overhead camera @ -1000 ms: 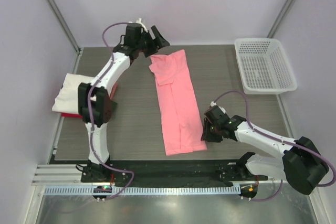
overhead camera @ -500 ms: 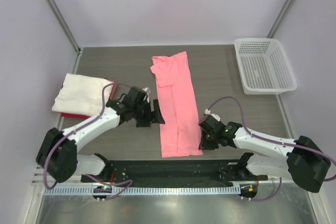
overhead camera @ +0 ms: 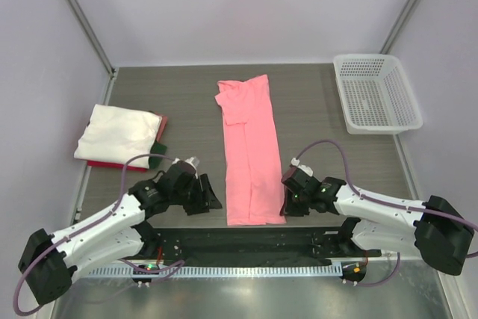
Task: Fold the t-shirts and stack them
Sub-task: Fold the tshirt
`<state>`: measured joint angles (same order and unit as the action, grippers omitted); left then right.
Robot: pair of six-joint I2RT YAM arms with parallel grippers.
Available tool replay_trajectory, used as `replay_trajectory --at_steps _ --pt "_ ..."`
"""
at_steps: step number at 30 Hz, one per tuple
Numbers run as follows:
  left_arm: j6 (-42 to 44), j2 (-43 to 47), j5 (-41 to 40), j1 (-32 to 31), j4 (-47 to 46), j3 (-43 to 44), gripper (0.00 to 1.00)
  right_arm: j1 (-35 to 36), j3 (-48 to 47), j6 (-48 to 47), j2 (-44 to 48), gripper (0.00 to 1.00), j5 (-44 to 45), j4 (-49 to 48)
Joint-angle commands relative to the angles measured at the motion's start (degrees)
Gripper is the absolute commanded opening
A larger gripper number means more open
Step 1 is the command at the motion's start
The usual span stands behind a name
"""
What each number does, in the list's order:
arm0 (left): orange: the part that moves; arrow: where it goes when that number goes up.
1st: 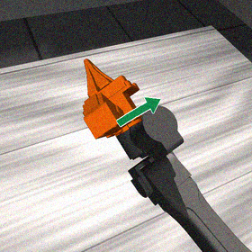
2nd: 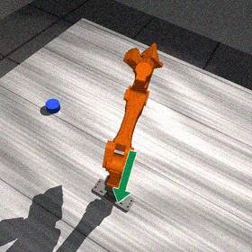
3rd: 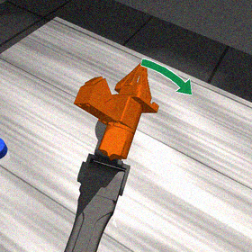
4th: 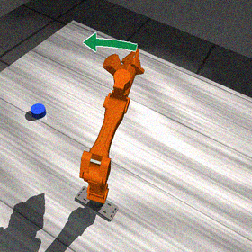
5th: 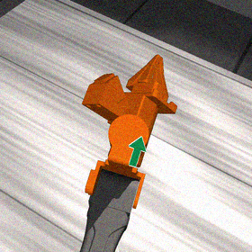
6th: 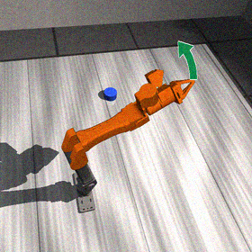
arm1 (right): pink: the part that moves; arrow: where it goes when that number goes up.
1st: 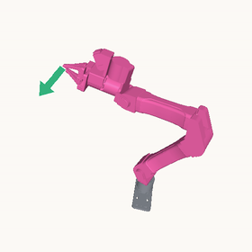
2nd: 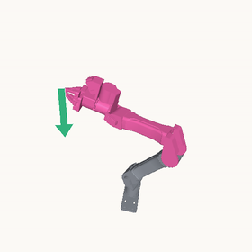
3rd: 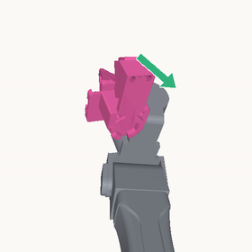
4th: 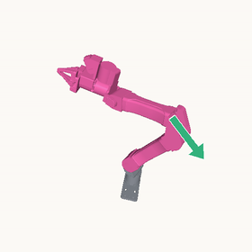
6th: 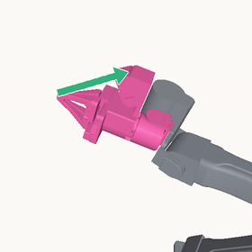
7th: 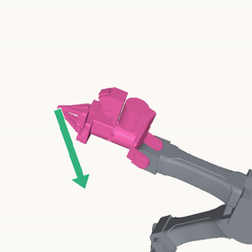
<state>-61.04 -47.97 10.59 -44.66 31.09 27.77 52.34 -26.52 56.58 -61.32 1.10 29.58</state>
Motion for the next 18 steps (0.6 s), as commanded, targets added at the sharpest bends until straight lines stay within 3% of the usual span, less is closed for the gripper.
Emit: replay_trajectory --at_steps 1,7,12,18 --pt "-5.32 -1.34 -0.57 -3.4 -5.42 -1.75 0.55 1.1 0.33 1.87 1.55 0.01 -0.23 -1.11" --pt "-8.4 -8.01 -1.36 -7.89 -12.63 -3.07 0.57 1.72 0.42 2.75 1.73 0.01 0.56 -1.63" --pt "-9.1 -13.99 -1.8 -9.83 -15.79 -3.07 0.48 1.89 0.51 2.66 0.94 0.01 0.74 -1.81" --pt "-9.63 -16.1 -3.12 -10.7 -15.8 -2.28 0.46 2.07 0.68 2.93 1.29 0.01 0.83 -2.07"
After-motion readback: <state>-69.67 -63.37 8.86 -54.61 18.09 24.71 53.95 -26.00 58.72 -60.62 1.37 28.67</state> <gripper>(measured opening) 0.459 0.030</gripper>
